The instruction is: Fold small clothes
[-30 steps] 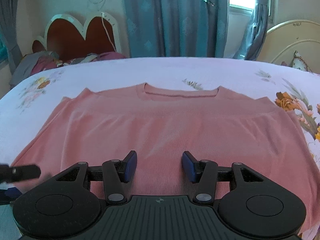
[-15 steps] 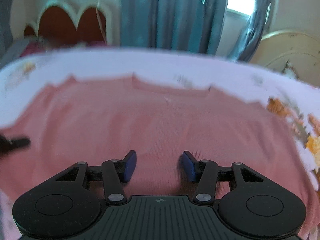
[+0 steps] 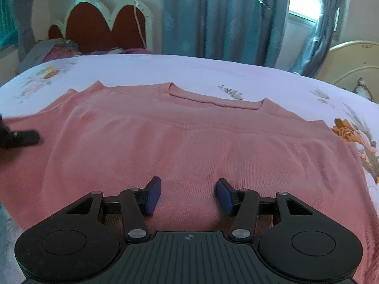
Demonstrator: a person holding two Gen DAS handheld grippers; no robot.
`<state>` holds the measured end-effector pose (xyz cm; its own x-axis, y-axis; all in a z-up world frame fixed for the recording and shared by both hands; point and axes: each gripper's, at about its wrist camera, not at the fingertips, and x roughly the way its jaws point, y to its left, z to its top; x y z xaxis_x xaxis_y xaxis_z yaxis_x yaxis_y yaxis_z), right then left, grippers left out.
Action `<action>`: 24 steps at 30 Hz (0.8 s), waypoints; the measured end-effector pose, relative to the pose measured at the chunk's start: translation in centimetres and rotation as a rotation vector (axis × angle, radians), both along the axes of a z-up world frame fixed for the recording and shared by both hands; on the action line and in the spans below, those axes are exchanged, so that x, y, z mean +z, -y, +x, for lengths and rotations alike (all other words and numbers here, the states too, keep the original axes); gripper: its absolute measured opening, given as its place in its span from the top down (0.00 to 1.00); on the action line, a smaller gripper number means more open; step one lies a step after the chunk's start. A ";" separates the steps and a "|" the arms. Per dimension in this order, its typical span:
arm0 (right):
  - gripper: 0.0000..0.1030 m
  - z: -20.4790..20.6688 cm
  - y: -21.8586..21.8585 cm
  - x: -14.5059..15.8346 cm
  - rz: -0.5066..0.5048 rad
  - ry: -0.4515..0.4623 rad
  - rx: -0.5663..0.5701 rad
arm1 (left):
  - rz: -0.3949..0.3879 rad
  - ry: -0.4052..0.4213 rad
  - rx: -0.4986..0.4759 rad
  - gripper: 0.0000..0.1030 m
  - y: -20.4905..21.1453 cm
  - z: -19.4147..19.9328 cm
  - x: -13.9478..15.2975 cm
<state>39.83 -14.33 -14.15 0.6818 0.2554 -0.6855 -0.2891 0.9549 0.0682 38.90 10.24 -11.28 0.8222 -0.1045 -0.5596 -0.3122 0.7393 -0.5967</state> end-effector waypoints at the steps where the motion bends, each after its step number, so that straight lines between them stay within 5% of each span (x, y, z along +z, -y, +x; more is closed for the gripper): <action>1: 0.49 0.1 0.5 0.2 0.026 -0.003 0.004 | 0.026 0.011 -0.009 0.92 0.7 0.2 0.7; 6: 0.49 -0.2 4.4 1.6 0.126 0.014 -0.024 | 0.166 0.072 -0.100 0.92 5.8 1.7 4.3; 12: 0.49 -1.2 12.9 2.4 0.185 0.013 -0.135 | 0.281 0.150 -0.335 0.92 16.3 4.2 7.0; 16: 0.49 -2.9 19.5 2.4 0.181 0.016 -0.245 | 0.300 0.170 -0.517 0.92 24.2 4.8 5.8; 19: 0.49 -4.2 23.1 2.0 0.179 0.006 -0.312 | 0.337 0.103 -0.615 0.92 29.2 4.8 2.5; 21: 0.49 -4.8 24.7 2.0 0.192 0.002 -0.334 | 0.365 0.027 -0.695 0.87 31.7 4.7 0.3; 24: 0.49 -5.5 26.1 2.6 0.214 0.025 -0.331 | 0.417 0.027 -0.764 0.76 33.2 2.9 -0.8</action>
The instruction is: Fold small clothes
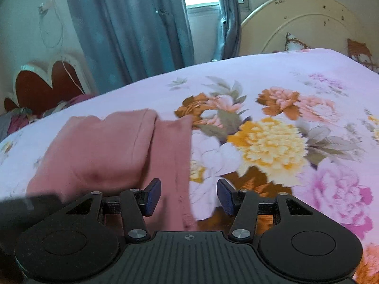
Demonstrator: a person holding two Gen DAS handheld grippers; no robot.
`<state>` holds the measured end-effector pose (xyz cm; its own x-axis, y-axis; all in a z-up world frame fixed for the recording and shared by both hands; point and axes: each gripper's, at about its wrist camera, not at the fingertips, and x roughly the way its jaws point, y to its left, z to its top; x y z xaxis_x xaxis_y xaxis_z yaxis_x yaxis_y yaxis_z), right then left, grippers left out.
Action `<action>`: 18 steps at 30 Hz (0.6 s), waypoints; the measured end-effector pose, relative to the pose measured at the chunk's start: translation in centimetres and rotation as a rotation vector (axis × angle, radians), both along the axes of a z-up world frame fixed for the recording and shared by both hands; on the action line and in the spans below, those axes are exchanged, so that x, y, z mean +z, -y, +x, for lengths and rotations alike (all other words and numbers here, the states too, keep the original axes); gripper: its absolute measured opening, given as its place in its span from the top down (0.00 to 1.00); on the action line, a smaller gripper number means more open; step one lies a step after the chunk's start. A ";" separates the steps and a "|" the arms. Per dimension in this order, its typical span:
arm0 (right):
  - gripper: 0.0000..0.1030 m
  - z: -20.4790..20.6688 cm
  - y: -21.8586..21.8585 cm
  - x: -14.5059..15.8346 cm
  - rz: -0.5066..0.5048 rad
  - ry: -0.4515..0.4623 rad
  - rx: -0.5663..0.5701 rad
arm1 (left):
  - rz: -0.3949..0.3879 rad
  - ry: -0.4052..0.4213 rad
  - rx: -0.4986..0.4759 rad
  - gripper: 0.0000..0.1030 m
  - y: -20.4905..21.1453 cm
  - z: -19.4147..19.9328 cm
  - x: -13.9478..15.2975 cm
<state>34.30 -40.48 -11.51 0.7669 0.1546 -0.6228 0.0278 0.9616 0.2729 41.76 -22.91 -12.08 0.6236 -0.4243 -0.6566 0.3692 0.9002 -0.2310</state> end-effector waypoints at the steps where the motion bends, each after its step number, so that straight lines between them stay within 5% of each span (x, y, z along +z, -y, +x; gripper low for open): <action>1: 0.49 0.0 0.3 0.3 0.014 0.011 0.004 | 0.001 0.006 -0.014 0.75 -0.1 -0.8 0.1; 8: 0.49 2.6 -1.1 1.3 0.140 0.006 0.118 | 0.042 0.014 -0.007 0.48 -3.7 -3.8 2.1; 18: 0.49 7.2 -3.7 -2.3 0.228 -0.143 0.146 | 0.042 0.033 0.275 0.45 -12.2 -2.0 4.0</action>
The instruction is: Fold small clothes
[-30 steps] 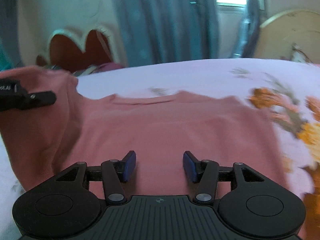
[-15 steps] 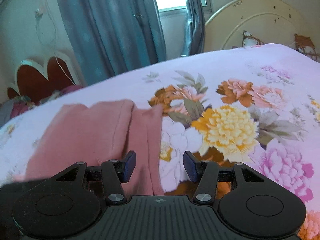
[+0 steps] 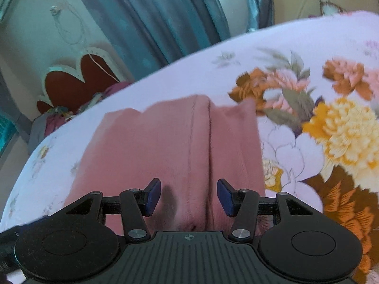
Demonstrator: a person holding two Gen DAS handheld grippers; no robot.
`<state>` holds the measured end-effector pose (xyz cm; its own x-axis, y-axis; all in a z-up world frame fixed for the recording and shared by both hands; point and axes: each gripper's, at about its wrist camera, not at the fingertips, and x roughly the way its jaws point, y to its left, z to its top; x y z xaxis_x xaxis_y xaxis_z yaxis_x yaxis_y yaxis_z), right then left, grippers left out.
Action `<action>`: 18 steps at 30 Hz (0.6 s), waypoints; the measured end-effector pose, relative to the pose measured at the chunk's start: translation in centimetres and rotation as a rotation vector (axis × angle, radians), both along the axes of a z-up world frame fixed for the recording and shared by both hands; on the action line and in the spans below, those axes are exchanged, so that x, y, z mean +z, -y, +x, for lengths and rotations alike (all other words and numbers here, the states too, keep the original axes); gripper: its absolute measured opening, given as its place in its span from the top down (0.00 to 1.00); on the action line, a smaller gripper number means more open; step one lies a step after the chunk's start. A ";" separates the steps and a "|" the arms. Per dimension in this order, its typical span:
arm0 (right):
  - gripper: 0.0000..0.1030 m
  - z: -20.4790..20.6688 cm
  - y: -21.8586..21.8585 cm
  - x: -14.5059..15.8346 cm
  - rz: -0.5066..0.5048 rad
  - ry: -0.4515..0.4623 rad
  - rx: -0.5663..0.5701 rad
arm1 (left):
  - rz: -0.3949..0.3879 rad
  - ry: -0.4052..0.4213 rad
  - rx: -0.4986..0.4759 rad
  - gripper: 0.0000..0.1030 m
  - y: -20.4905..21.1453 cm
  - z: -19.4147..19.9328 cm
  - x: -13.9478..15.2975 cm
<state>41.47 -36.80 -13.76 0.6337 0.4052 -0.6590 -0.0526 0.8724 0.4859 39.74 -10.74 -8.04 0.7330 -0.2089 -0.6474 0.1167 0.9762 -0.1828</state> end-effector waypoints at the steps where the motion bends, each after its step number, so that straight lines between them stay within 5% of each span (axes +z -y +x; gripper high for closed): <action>1: 0.50 0.1 -0.1 -0.2 0.008 0.001 0.002 | 0.000 -0.006 0.016 0.45 -0.6 0.5 -0.2; 5: 0.50 0.1 -0.7 -0.1 -0.003 0.003 0.025 | 0.007 -0.026 0.053 0.45 -2.0 2.0 -1.3; 6: 0.59 0.0 -0.9 -0.1 -0.014 0.004 0.030 | -0.001 -0.030 0.050 0.43 -2.4 2.0 -1.3; 7: 0.87 0.1 -1.1 -0.1 -0.020 0.000 0.038 | -0.004 -0.030 0.045 0.43 -2.3 2.2 -1.5; 12: 0.89 0.2 -2.0 0.1 -0.054 0.009 0.046 | 0.019 -0.006 0.022 0.40 -1.9 2.9 -1.3; 18: 0.90 -1.8 -0.3 4.1 -0.105 0.140 0.020 | -0.005 0.019 -0.009 0.41 -1.3 3.7 -0.4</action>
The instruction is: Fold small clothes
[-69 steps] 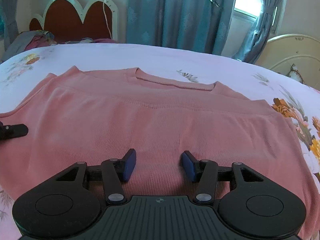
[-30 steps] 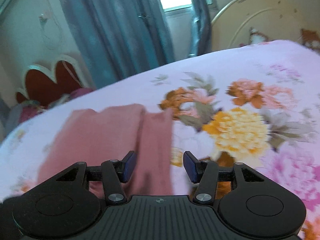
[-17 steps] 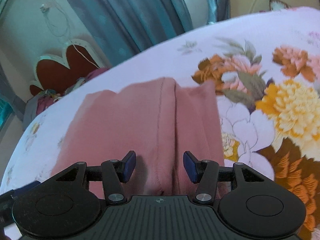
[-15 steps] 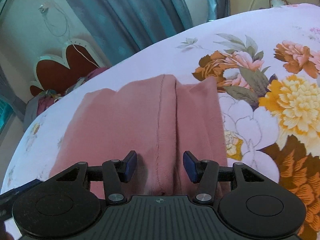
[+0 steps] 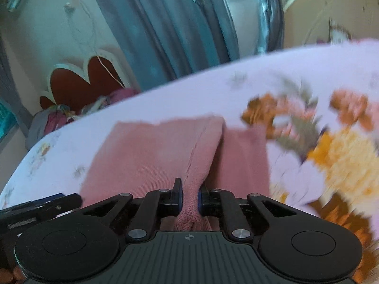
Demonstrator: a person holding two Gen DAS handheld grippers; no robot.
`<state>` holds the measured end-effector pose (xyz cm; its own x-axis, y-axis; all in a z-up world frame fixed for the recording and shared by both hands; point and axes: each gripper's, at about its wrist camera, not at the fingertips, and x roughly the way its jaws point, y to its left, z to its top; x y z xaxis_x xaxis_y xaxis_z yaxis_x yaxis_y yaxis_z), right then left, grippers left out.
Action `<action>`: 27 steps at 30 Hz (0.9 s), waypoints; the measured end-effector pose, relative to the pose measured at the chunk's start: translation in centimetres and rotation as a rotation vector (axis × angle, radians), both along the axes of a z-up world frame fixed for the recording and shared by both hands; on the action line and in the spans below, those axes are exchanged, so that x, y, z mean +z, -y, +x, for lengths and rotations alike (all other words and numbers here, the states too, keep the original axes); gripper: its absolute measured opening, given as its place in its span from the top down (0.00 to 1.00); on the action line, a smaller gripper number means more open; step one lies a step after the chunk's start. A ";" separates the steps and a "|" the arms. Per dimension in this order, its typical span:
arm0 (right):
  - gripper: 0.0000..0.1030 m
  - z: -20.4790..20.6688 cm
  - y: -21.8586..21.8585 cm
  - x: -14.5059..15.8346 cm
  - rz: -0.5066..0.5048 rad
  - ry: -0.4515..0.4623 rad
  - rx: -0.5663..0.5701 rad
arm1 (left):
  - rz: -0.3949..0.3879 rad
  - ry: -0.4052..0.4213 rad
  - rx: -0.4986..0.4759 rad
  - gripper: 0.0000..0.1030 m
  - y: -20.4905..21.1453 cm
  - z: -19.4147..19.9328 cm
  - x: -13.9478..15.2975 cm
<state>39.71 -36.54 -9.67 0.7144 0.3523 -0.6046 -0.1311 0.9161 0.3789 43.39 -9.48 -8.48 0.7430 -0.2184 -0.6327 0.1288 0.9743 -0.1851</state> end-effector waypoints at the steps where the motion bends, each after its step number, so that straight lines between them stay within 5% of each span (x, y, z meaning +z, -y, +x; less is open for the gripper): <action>1: 0.90 -0.4 0.5 0.3 -0.015 0.002 -0.007 | -0.001 -0.001 -0.010 0.41 0.2 0.0 0.0; 7: 0.89 -1.4 1.3 -4.3 -0.092 -0.111 -0.057 | 0.015 -0.050 -0.061 0.38 1.7 -0.1 -2.6; 17: 0.80 -4.7 2.6 -1.1 -0.063 -0.093 -0.084 | 0.002 -0.063 -0.050 0.36 1.0 -0.1 -2.1; 27: 0.80 -7.8 2.0 -2.9 -0.111 -0.137 -0.088 | -0.006 -0.063 -0.041 0.36 1.5 -0.1 -2.6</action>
